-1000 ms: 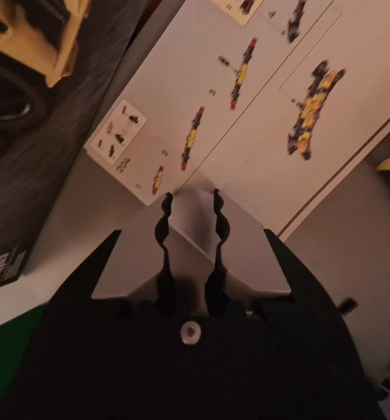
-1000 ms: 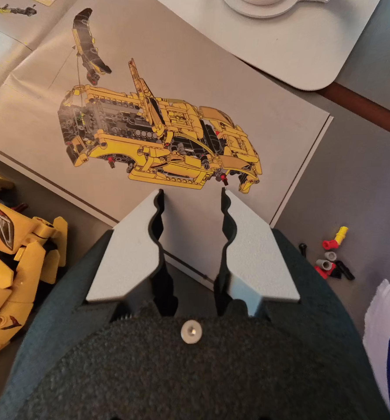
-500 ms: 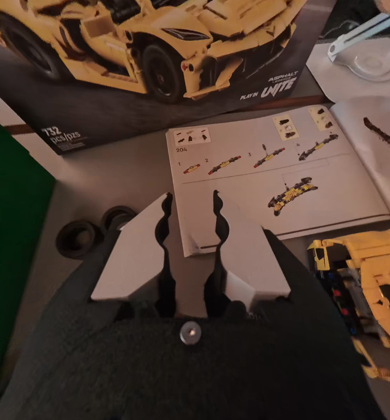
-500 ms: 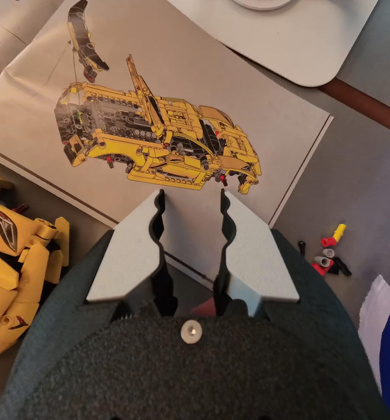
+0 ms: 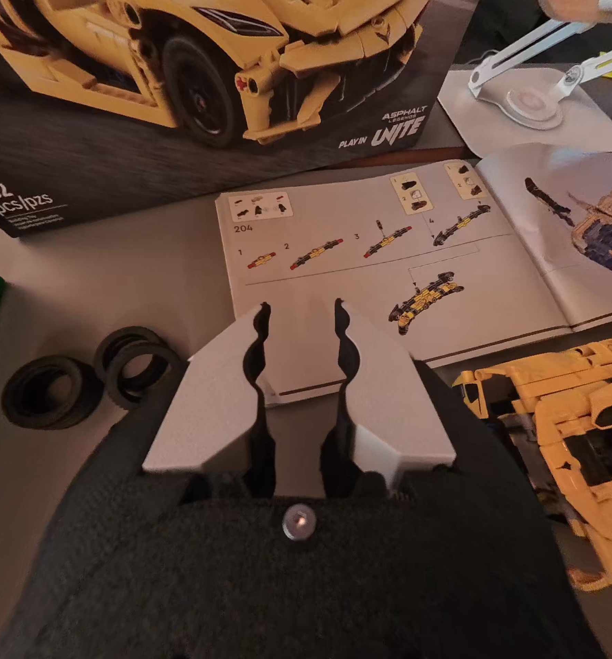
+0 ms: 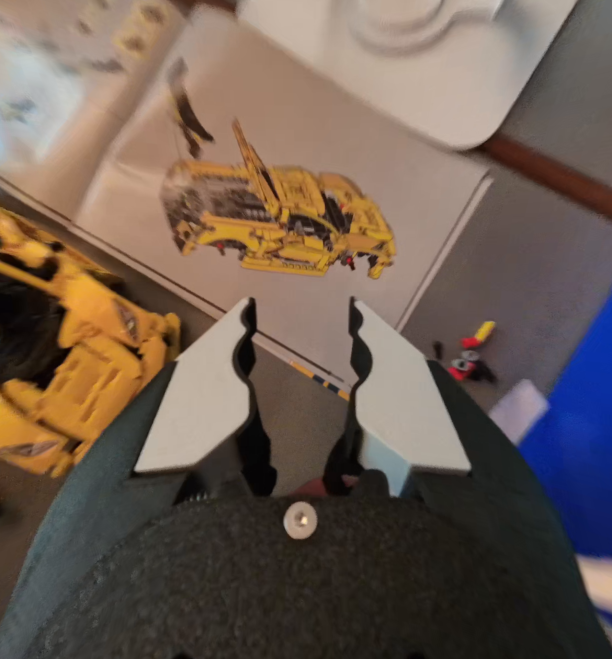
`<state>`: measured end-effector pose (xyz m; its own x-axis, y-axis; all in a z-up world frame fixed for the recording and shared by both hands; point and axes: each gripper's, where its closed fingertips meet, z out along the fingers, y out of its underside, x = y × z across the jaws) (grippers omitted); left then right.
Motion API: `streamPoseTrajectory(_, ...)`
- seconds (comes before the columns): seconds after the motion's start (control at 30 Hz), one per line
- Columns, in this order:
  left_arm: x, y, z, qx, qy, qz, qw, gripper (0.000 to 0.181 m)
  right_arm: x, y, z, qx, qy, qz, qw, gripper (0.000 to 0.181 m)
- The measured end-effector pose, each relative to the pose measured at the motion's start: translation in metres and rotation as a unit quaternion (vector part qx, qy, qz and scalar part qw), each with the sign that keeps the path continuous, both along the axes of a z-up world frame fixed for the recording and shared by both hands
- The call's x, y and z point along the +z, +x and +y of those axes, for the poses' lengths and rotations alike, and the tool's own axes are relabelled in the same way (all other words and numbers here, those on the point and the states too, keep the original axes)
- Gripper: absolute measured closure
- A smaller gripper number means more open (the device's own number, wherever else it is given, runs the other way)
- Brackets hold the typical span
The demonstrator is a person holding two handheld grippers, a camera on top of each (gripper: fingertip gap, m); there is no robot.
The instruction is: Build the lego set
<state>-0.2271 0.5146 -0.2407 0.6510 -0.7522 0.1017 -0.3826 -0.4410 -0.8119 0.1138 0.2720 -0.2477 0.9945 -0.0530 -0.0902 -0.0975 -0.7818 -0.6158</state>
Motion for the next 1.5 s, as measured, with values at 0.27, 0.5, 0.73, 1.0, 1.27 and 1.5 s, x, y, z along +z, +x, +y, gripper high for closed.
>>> streamPoseTrajectory(0.27, -0.013, 0.018, -0.018, -0.042, -0.017, 0.003, 0.999, 0.144, 0.037, -0.016, -0.165, -0.007, 0.025, -0.065, 0.998, 0.148)
streamPoseTrajectory(0.5, -0.014, 0.021, -0.022, -0.046, -0.043, -0.020, 0.998, 0.144, -0.028, -0.042, -0.256, -0.062, -0.011, -0.017, 0.998, 0.152)
streamPoseTrajectory(0.73, -0.015, 0.015, -0.016, -0.035, -0.041, -0.018, 0.998, 0.144, -0.038, -0.072, -0.249, -0.007, -0.014, -0.021, 1.000, 0.153)
streamPoseTrajectory(1.0, -0.016, 0.015, -0.018, -0.040, -0.044, -0.018, 0.998, 0.144, -0.039, -0.048, -0.261, -0.047, -0.023, -0.047, 0.998, 0.160)
streamPoseTrajectory(1.27, -0.016, 0.015, -0.018, -0.042, -0.045, -0.017, 0.998, 0.144, -0.033, -0.042, -0.247, -0.061, 0.000, -0.050, 0.997, 0.160)
streamPoseTrajectory(1.5, -0.015, 0.017, -0.020, -0.045, -0.047, -0.019, 0.998, 0.144, -0.017, -0.024, -0.200, -0.100, 0.080, -0.067, 0.990, 0.155)
